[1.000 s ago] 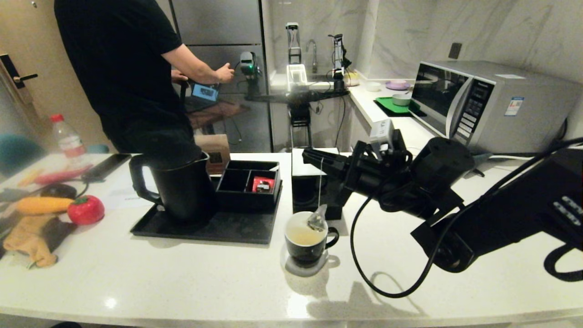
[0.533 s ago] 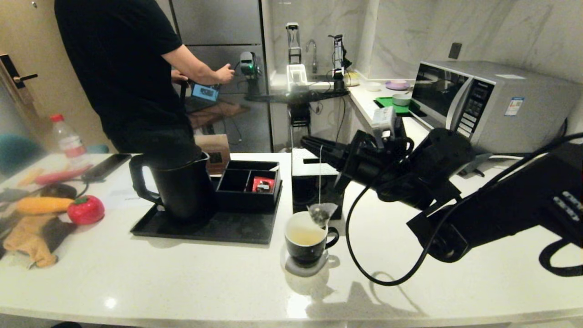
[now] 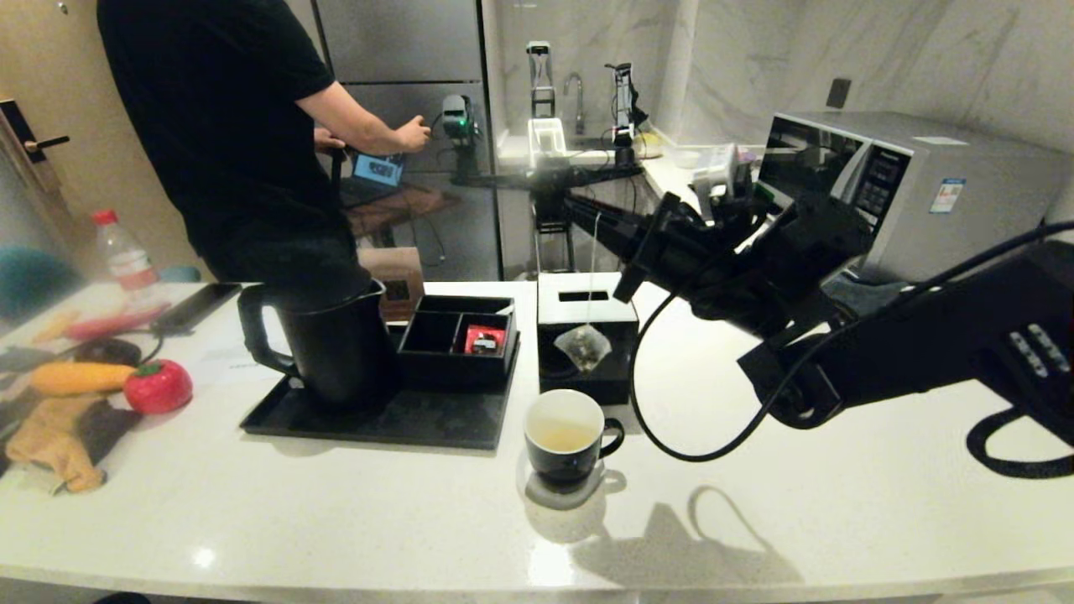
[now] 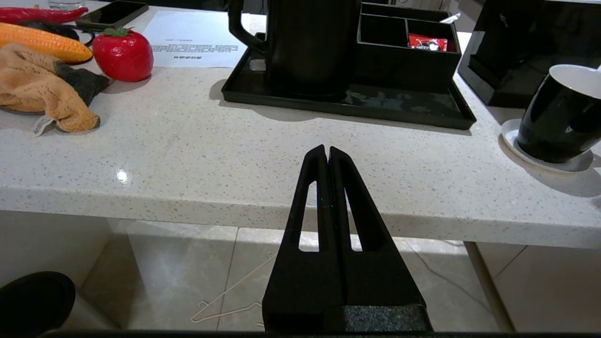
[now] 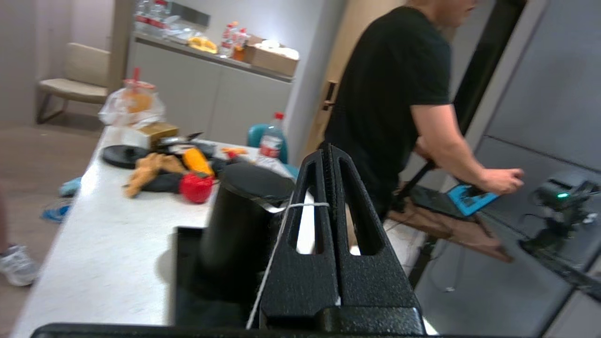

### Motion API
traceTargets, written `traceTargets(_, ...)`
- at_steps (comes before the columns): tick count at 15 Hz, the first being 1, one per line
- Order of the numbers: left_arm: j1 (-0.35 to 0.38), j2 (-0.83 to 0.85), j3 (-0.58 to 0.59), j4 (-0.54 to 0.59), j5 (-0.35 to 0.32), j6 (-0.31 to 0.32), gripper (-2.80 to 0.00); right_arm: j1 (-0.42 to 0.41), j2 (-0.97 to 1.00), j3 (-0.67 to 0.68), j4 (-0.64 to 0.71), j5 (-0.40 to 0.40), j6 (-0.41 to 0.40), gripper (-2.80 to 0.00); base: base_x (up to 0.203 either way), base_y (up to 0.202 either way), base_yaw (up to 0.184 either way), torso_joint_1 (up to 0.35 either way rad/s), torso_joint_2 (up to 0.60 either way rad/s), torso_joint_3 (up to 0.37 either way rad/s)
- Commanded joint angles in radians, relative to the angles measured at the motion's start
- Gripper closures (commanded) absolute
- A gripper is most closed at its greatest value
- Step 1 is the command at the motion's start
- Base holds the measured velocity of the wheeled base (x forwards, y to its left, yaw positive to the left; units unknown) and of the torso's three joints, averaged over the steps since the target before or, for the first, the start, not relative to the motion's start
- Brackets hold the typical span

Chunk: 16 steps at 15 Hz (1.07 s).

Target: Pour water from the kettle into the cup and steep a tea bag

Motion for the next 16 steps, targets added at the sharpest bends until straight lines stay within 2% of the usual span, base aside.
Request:
traceTargets(1,0.000,0.000,0.000,0.000,0.000,-0.001,0.00,-0.024,0.034,-0.097,0.031,0.006,0.000,0.00,0.000,0.000,0.000,0.000,0.00,0.000)
traceTargets(6,0.000,0.000,0.000,0.000,0.000,-0.001,0.00,-0.061,0.120,-0.336,0.155,0.005,0.002,0.00,0.000,0.000,0.000,0.000,0.00,0.000)
traceTargets(11,0.000,0.000,0.000,0.000,0.000,-0.001,0.00,-0.090,0.237,-0.570,0.253,0.001,0.042,0.00,0.000,0.000,0.000,0.000,0.00,0.000)
traceTargets(14,0.000,0.000,0.000,0.000,0.000,-0.001,0.00,-0.114,0.295,-0.668,0.299,0.002,0.044,0.00,0.000,0.000,0.000,0.000,0.00,0.000)
traceTargets(16,0.000,0.000,0.000,0.000,0.000,-0.001,0.00,-0.132,0.313,-0.682,0.317,0.000,0.052,0.00,0.000,0.000,0.000,0.000,0.00,0.000)
